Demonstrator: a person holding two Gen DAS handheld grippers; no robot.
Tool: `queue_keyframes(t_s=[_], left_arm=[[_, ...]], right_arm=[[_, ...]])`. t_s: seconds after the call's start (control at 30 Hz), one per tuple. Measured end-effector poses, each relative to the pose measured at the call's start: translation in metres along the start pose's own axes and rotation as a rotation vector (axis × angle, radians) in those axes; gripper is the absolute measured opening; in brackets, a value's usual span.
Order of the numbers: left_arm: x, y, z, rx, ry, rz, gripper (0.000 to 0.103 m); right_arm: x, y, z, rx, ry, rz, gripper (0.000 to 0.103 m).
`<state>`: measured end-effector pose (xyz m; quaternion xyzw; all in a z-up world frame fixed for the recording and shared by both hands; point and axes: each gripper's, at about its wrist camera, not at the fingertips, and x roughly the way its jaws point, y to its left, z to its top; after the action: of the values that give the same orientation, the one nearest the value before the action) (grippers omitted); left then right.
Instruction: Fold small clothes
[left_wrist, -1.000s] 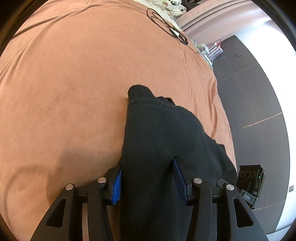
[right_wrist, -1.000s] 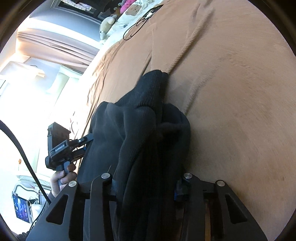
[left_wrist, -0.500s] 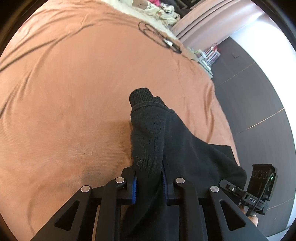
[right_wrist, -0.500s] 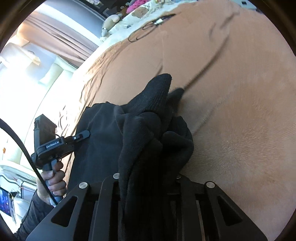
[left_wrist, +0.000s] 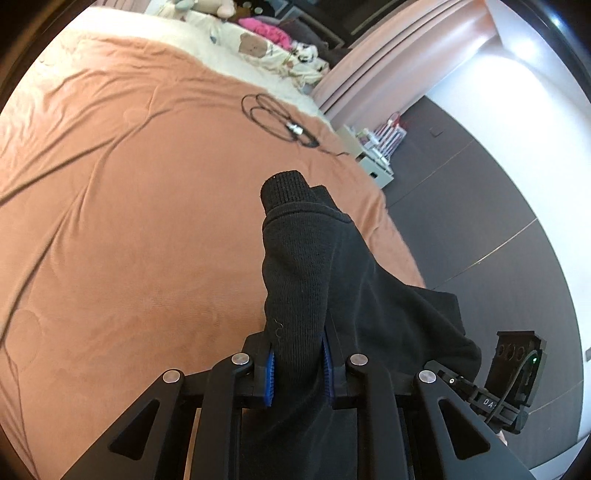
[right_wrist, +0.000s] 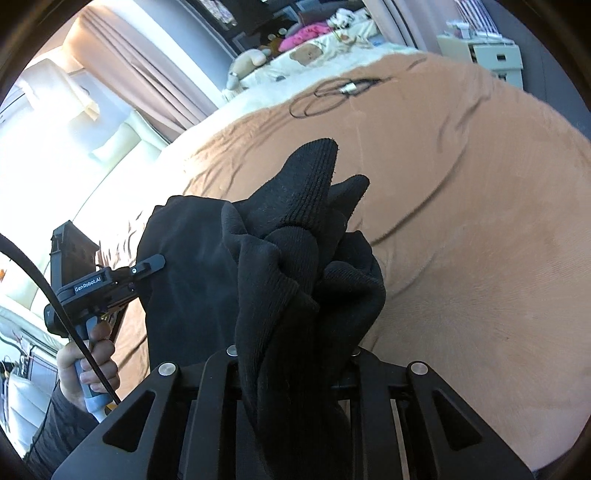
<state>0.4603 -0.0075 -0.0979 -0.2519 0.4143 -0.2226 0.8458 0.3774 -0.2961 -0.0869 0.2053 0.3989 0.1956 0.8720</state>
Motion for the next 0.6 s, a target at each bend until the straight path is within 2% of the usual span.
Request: queue_keyframes(t_s=[0.43,0.6], left_arm=[[-0.086,-0.053,-0.019,0.073,-0.093,-0.040,0.020],[-0.111,-0.066,-0.032,0.090,-0.116,-0.044,0.020]], right_arm=[[-0.097,0.037,-0.049,-0.079,-0.115,0.001,0.015],[-0.118,0.044,-0.071,-0.102,-0.149,0.006,0.015]])
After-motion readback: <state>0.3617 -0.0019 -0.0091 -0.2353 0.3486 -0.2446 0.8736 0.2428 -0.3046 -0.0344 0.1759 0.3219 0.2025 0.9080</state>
